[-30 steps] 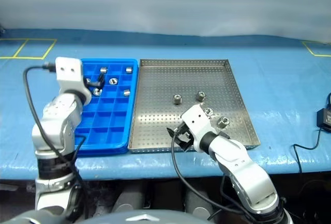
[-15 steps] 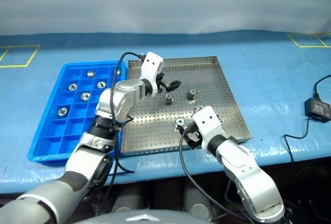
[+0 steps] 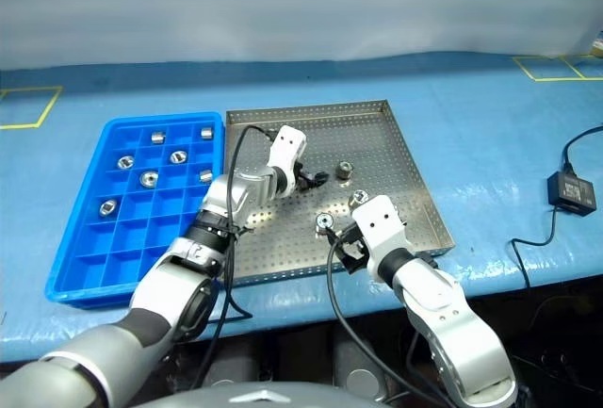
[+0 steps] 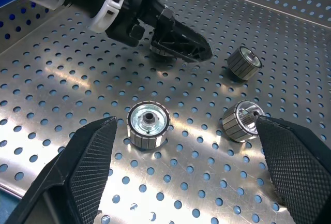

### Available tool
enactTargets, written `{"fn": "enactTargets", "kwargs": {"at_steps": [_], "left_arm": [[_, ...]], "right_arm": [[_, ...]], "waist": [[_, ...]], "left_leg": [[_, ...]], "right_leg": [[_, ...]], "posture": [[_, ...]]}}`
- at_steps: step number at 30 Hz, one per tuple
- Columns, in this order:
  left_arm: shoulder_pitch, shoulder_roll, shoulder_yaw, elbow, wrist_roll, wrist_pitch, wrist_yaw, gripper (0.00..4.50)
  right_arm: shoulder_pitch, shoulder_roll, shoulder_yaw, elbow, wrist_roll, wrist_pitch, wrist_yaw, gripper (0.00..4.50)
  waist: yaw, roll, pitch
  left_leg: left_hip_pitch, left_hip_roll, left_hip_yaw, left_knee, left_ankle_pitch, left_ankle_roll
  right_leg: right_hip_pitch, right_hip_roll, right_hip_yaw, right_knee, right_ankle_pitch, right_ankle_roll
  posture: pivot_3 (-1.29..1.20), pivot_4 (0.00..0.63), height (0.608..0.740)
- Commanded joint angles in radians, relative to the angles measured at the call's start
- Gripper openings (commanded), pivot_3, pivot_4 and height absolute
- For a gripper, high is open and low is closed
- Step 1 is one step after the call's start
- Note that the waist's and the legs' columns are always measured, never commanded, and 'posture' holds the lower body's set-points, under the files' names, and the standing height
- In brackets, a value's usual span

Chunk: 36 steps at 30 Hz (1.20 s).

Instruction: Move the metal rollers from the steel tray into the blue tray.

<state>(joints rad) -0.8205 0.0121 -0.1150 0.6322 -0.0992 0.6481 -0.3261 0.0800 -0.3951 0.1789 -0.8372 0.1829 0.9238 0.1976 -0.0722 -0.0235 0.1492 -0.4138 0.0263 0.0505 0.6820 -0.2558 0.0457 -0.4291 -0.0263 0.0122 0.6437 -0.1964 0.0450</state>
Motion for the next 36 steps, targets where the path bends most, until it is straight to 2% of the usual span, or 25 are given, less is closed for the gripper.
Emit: {"fn": "enactTargets", "kwargs": {"at_steps": [1,7,8,20,25,30,36], "left_arm": [[0.029,-0.001,0.027,-0.089,-0.009,0.024,0.022,3.91],[0.087,-0.002,0.027,-0.224,-0.023,0.095,0.008,1.91],[0.093,-0.004,0.036,-0.255,-0.032,0.104,0.01,1.69],[0.128,-0.042,0.185,-0.733,-0.149,0.164,0.124,1.7],[0.204,0.052,0.197,-0.949,-0.089,0.177,0.201,1.7],[0.349,0.143,0.211,-1.154,-0.036,0.215,0.257,1.7],[0.526,0.207,0.212,-1.27,0.052,0.283,0.33,1.7]], "right_arm": [[-0.005,0.003,-0.007,-0.044,-0.005,-0.013,-0.002,4.5],[-0.034,0.004,0.003,-0.023,-0.002,-0.019,0.01,4.5],[-0.039,0.004,0.004,-0.021,-0.001,-0.018,0.013,4.5],[-0.078,0.008,0.037,0.006,0.002,-0.021,0.038,4.5],[-0.111,0.005,0.055,0.022,0.008,-0.026,0.063,4.5],[-0.157,0.004,0.081,0.056,0.016,-0.04,0.101,4.5],[-0.239,0.008,0.152,0.124,0.027,-0.079,0.172,4.5]], "waist": [[0.0,0.0,0.0],[0.003,0.0,0.0],[0.004,0.0,0.0],[0.013,0.0,0.0],[0.012,0.001,0.0],[0.028,0.001,0.0],[0.07,0.0,0.0]], "left_leg": [[0.0,0.0,0.0,0.0,0.0,0.0],[0.0,0.0,0.001,0.0,0.0,0.0],[0.0,0.0,0.001,0.0,0.0,0.0],[0.0,0.0,0.0,0.0,0.0,0.0],[0.001,0.0,0.001,0.0,0.0,0.0],[0.001,0.001,0.0,0.0,0.0,0.0],[0.002,0.0,0.0,0.0,0.0,0.0]], "right_leg": [[0.0,0.0,0.0,0.0,0.0,0.0],[0.0,0.0,0.0,0.0,0.0,0.0],[0.0,0.0,0.0,0.0,0.0,0.0],[0.0,-0.001,0.001,0.0,0.001,0.0],[0.0,0.0,0.001,0.001,0.001,0.0],[0.001,0.0,0.001,0.001,0.001,0.0],[0.001,-0.001,0.0,0.0,-0.001,-0.005]], "posture": [[-0.17,0.15,0.74],[-0.14,0.15,0.74],[-0.13,0.15,0.74],[-0.07,0.15,0.74],[-0.04,0.15,0.74],[0.03,0.15,0.74],[0.1,0.15,0.74]]}}
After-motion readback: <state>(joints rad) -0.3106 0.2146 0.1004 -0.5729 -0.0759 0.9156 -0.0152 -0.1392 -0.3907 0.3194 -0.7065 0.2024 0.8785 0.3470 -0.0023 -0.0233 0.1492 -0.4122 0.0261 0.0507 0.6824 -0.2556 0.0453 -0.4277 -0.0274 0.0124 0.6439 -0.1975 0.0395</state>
